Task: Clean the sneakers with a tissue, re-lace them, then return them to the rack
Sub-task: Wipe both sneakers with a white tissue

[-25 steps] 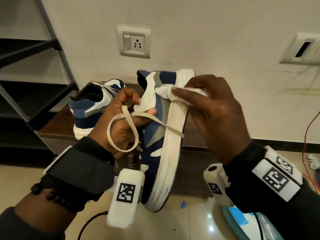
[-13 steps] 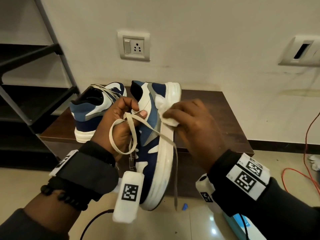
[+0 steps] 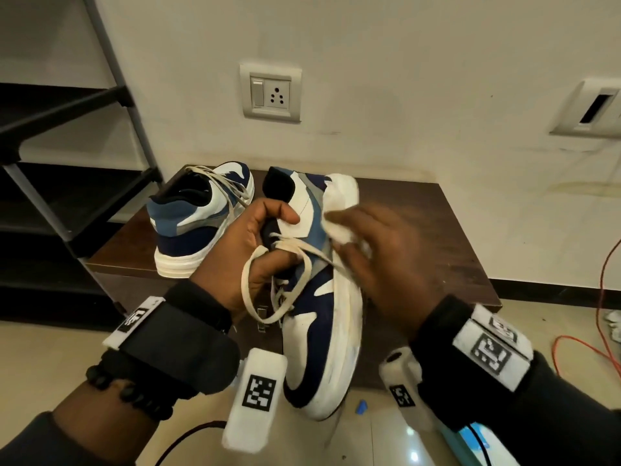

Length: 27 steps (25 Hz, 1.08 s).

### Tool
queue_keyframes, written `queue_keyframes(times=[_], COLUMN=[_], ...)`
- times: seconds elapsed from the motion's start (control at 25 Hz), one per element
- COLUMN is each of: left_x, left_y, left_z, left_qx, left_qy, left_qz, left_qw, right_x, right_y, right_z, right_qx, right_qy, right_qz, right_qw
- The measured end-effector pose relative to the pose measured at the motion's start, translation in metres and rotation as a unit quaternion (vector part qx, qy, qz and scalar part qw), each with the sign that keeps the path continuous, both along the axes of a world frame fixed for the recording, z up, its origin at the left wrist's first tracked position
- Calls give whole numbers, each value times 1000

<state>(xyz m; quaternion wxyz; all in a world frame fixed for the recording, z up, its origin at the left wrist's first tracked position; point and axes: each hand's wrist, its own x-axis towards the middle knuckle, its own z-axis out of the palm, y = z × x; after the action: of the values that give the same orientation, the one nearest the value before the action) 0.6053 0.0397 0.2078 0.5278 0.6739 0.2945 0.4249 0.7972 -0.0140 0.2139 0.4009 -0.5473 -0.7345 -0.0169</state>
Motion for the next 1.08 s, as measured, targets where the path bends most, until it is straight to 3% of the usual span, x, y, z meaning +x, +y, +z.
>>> queue_keyframes(times=[0.12,0.2,0.36,0.44,0.64,0.68,0.84,1.08], left_x=[-4,0,10,9,10,11,12,7], left_y=[1,-2,-10,-8,-11,-11,-11,-8], left_z=[-2,0,3,1,0,1,-1,-2], left_qx=[4,7,14,14,18,17,21,16], left_qy=[-5,-11,-29,-38,-57,-59,-49,-55], left_qz=[8,-7,-56,-55,-66,-65,-47,-40], left_qw=[1000,1000,998,998,996,996,997,998], right_x=[-21,-17,9,7,-20,-16,9,-26], right_y=[-16,-13,7,5,-10,-5,13,-12], right_z=[-3,0,7,5,3,3,6,-5], right_qx=[52,78,50,40,98,105,80,110], right_qy=[-100,-133,-8,-2,-142,-130,62,-179], right_qz=[95,75,-17,-16,40,28,-45,0], right_qw=[989,985,999,999,984,986,994,978])
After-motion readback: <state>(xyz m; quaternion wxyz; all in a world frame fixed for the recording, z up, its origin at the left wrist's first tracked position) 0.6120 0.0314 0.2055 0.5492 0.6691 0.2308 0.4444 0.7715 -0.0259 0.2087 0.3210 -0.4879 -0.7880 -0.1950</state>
